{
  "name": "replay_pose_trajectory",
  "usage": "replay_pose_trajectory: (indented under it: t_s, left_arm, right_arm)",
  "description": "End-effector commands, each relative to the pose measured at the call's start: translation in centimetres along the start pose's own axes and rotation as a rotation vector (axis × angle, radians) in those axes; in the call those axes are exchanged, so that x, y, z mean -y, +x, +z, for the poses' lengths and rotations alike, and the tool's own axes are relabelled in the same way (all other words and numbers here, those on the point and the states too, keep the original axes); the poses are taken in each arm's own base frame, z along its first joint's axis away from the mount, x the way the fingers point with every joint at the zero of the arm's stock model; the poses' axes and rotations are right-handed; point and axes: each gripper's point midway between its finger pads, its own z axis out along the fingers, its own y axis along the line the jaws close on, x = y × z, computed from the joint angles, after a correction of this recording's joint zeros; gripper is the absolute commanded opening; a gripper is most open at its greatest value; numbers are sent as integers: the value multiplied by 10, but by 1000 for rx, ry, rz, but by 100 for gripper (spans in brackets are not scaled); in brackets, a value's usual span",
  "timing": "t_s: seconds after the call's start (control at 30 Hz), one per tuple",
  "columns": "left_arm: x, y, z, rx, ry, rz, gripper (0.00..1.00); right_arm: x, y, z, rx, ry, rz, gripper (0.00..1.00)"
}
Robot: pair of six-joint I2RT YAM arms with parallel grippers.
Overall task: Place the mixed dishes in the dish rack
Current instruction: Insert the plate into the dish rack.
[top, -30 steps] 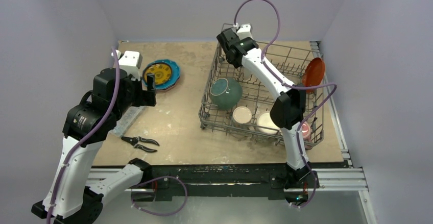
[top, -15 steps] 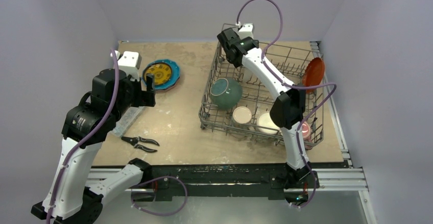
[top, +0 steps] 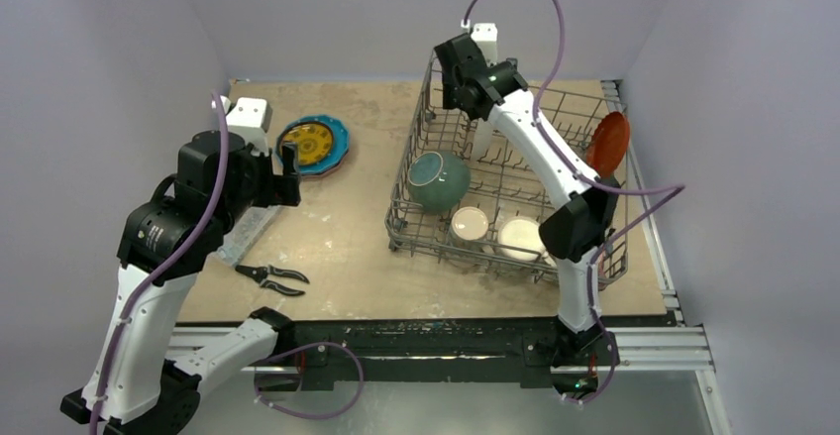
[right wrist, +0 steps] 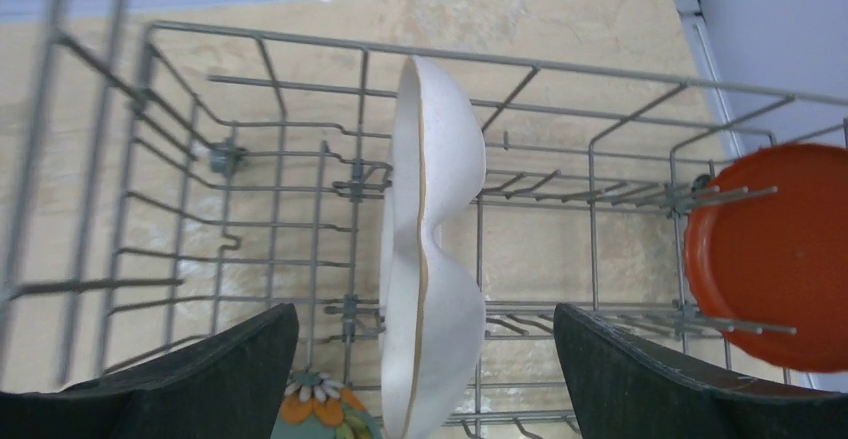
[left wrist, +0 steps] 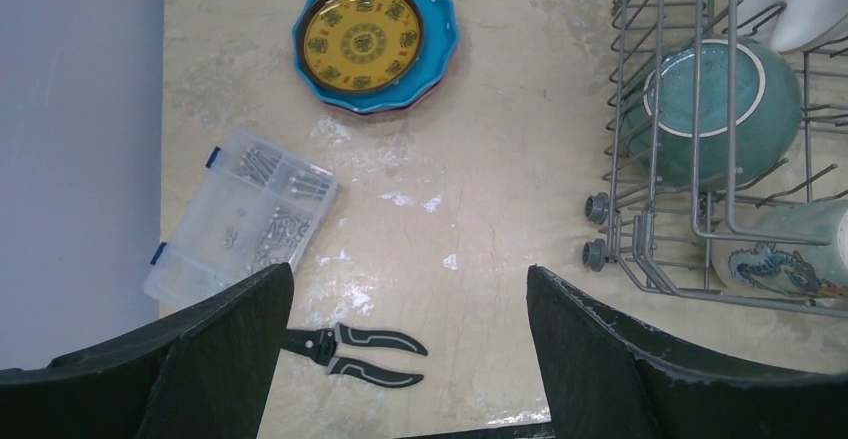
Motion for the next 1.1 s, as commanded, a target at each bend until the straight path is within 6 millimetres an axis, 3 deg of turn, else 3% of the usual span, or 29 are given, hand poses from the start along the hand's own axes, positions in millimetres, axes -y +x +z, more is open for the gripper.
replay_pose_trajectory:
  t_s: [0.0, 0.13, 0.27, 0.33, 0.4, 0.47, 0.63, 0.77, 0.87, 1.07]
  left_arm:
    - [-8, -12, -6, 3, -60, -82, 86]
    - [-1, -11, -1, -36, -51, -215, 86]
    - [6, -3, 13, -97, -26, -487, 87]
    - [18, 1, 26, -134, 36, -638, 86]
    - [31, 2, 36, -165, 93, -707, 85]
    - [38, 6, 47, -203, 105, -757, 85]
    - [25, 31, 76, -255, -50, -914, 85]
    - [11, 43, 101, -224, -164, -1042, 83]
    - [11, 51, 126, -218, -182, -1168, 82]
    - [9, 61, 193, -168, -219, -1413, 80]
  right_arm:
    - [17, -72, -75, 168, -220, 42, 98]
    - [30, -79, -121, 198, -371, 48, 98]
    - [27, -54, -166, 186, -616, 103, 98]
    - [32, -31, -179, 173, -691, 103, 98]
    - [41, -3, -182, 153, -715, 91, 98]
    - [54, 12, -192, 159, -737, 93, 98]
    - [85, 39, -212, 190, -759, 108, 98]
    - [113, 37, -226, 250, -722, 144, 98]
    - [130, 29, -234, 299, -689, 164, 98]
    - [151, 32, -222, 311, -570, 148, 98]
